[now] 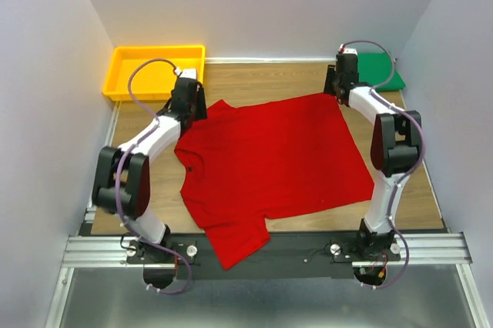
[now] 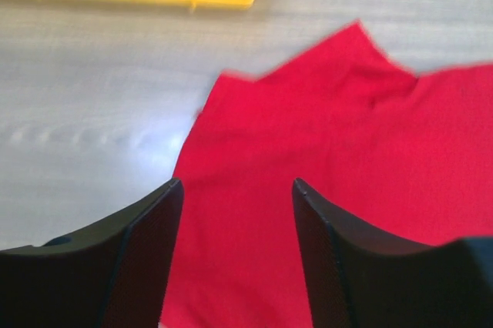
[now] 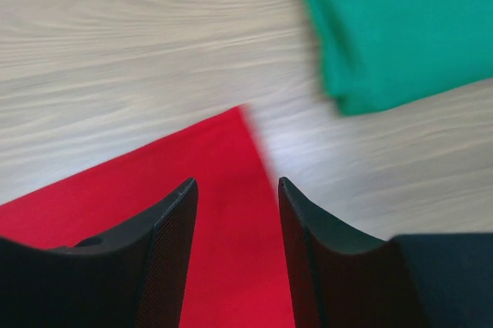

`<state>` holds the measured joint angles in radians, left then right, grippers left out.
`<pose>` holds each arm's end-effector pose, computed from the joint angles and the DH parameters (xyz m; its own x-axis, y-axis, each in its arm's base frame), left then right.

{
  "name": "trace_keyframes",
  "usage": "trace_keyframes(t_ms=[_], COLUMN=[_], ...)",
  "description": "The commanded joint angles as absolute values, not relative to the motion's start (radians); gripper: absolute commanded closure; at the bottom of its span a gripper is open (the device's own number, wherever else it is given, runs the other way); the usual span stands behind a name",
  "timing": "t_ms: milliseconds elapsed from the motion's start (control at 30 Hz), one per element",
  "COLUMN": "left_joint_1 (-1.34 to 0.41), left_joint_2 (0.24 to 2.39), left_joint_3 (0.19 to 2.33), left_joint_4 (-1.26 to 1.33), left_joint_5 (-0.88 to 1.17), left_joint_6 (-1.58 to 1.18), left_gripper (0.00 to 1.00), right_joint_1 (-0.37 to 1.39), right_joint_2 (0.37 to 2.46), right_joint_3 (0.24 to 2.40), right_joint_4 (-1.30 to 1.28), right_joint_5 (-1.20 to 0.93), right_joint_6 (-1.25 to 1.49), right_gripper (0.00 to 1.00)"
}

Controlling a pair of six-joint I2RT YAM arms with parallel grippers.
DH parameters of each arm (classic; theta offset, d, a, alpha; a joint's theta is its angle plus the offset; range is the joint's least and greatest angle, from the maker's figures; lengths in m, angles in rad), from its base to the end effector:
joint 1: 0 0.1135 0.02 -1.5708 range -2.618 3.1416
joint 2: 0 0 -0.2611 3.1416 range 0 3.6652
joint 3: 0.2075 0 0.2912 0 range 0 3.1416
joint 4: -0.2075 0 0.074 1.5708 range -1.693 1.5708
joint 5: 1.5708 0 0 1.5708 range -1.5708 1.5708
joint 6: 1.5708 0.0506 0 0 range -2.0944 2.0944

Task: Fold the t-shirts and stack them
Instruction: Flatten the tshirt out

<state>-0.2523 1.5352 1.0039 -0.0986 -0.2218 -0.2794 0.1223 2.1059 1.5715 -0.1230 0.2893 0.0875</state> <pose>0.3770 -0.0857 0.2091 -0.5680 -0.1314 -0.8125 -0.0887 0.9912 -0.0983 0.5237 0.0498 0.1697 -0.5948 0.0113 -0.8038 0.1598 0.9816 -0.1045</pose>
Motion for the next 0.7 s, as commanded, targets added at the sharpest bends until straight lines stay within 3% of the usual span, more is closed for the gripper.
trace_keyframes(t_ms=[0,67,100,167,200,667], left_joint_1=[-0.271,-0.282,-0.296,-0.313,-0.325,-0.333], left_joint_2=[1.695,1.784,1.807,1.861,1.899,2.184], left_joint_3=[1.190,1.251,1.302,1.342,1.382,1.627], left_joint_4=[-0.195,-0.242,-0.248,-0.258,-0.262,-0.353], left_joint_5=[-0.193,-0.199,-0.201,-0.202,-0.206,-0.204], left_joint_6=[-0.270,-0.270,-0.267,-0.261,-0.258,-0.264], left_gripper=[0.39,0.44,0.53,0.55,0.63,0.68], right_joint_1=[0.124,0.124,0.123,0.124,0.123,0.091], right_joint_2=[2.002,1.981,1.973,1.960,1.951,1.931], right_joint_3=[1.456,1.385,1.362,1.296,1.280,1.115], right_joint_4=[-0.106,-0.103,-0.094,-0.081,-0.077,-0.025], right_joint_5=[-0.024,-0.075,-0.101,-0.104,-0.101,-0.133], right_joint_6=[0.330,0.377,0.399,0.408,0.407,0.437], right_gripper=[0.47,0.48,0.48,0.48,0.48,0.48])
